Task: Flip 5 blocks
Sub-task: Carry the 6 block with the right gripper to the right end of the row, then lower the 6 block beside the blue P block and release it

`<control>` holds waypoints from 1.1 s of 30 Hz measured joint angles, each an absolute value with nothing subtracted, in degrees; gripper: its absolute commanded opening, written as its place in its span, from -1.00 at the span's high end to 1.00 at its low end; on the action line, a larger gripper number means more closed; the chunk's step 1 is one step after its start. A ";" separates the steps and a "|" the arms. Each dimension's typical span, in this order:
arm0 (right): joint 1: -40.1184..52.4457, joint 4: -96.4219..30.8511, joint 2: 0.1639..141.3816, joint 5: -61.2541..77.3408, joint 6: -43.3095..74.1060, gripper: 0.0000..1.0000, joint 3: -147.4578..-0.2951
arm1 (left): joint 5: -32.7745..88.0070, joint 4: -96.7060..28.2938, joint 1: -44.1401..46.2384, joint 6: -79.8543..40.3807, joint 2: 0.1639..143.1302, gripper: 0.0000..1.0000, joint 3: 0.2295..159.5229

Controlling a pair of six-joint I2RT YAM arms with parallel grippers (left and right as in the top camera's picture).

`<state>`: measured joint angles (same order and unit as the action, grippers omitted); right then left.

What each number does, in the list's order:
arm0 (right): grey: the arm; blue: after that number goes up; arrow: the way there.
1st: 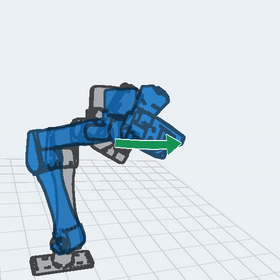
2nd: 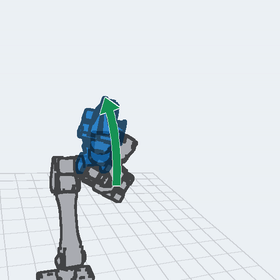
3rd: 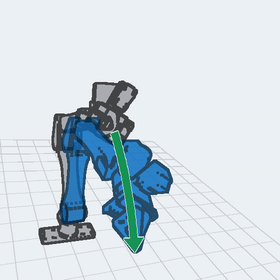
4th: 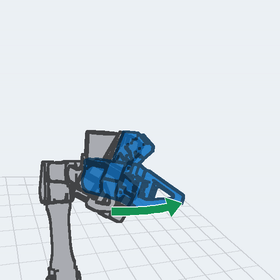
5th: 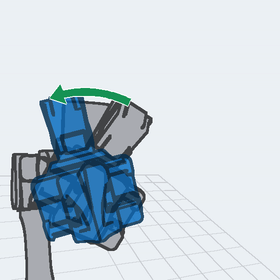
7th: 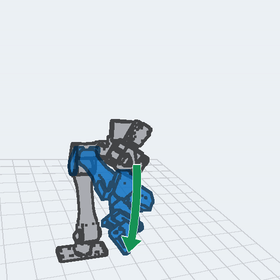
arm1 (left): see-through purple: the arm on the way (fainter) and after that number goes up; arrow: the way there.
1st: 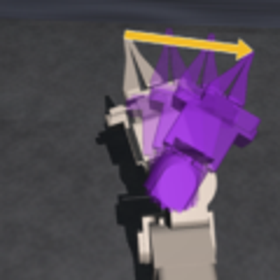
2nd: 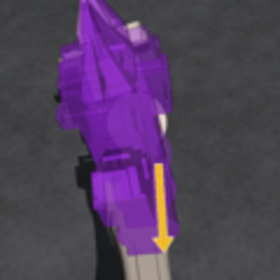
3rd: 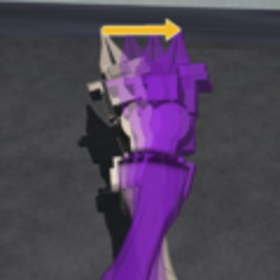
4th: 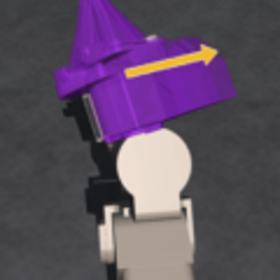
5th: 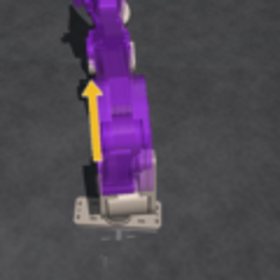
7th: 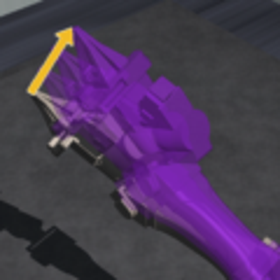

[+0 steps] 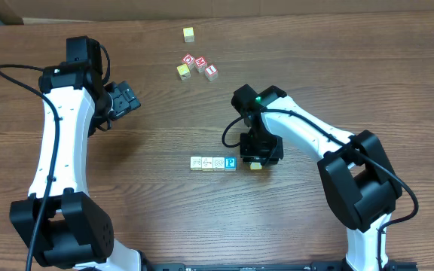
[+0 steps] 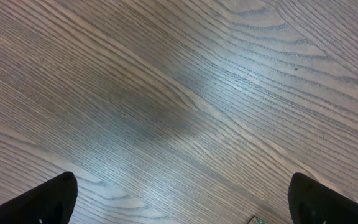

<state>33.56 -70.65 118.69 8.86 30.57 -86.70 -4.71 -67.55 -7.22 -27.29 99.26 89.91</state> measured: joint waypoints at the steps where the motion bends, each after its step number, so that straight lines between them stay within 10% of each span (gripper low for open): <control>1: 33.30 -71.29 118.69 8.99 30.61 -0.18 -86.96 | -4.71 -67.53 -7.22 -27.29 99.26 -0.99 89.91; 9: 30.81 -75.24 118.69 10.09 29.34 -0.27 -90.48 | -4.73 -67.53 -7.22 -27.27 99.26 -1.00 89.91; 16: 29.76 -77.76 118.69 10.13 28.01 0.92 -90.61 | -4.71 -67.53 -7.22 -27.29 99.26 -0.99 89.91; 33: 31.64 -78.08 118.69 10.26 29.98 0.92 -87.00 | -4.73 -67.53 -7.22 -27.29 99.26 -1.00 89.91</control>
